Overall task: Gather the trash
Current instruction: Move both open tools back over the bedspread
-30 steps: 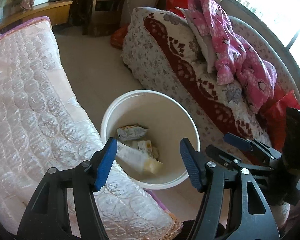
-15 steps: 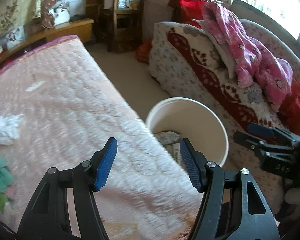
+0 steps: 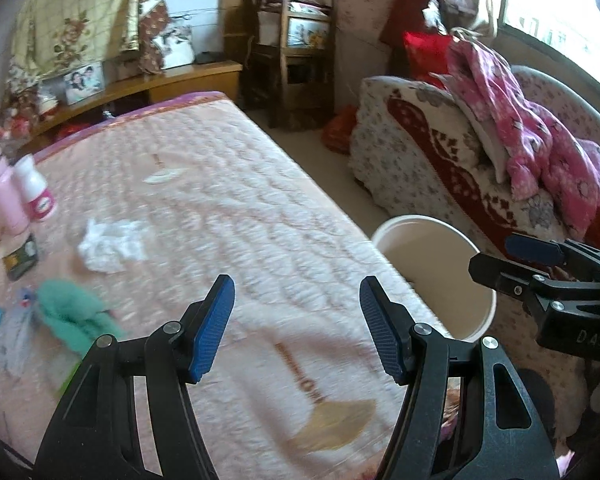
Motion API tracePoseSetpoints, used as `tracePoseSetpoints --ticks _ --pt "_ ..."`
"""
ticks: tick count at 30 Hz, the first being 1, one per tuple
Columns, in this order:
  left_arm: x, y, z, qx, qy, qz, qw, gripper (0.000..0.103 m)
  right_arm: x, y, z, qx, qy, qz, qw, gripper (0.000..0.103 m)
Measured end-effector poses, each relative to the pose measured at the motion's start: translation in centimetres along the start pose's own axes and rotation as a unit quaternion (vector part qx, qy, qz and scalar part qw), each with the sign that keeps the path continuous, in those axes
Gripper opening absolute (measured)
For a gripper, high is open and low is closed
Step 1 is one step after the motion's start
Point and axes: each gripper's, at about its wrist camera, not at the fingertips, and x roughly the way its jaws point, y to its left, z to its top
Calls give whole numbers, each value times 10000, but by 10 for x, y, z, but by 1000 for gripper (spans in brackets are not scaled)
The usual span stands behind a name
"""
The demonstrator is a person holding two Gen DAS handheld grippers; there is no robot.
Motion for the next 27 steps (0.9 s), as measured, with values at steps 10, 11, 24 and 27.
tracePoseSetpoints --ticks 10,11,24,27 --pt "-38 71 -19 -293 -70 532 9981 64 14 62 8 -389 55 499 9980 74" --pt "-41 79 -21 -320 -71 622 9975 64 16 66 8 -412 66 512 9978 75" --pt "-90 225 -60 -1743 -41 1197 9774 64 66 116 22 211 362 1208 9918 75" --pt "-94 245 -64 -1427 178 1444 9790 64 79 133 30 4 628 1162 9912 75"
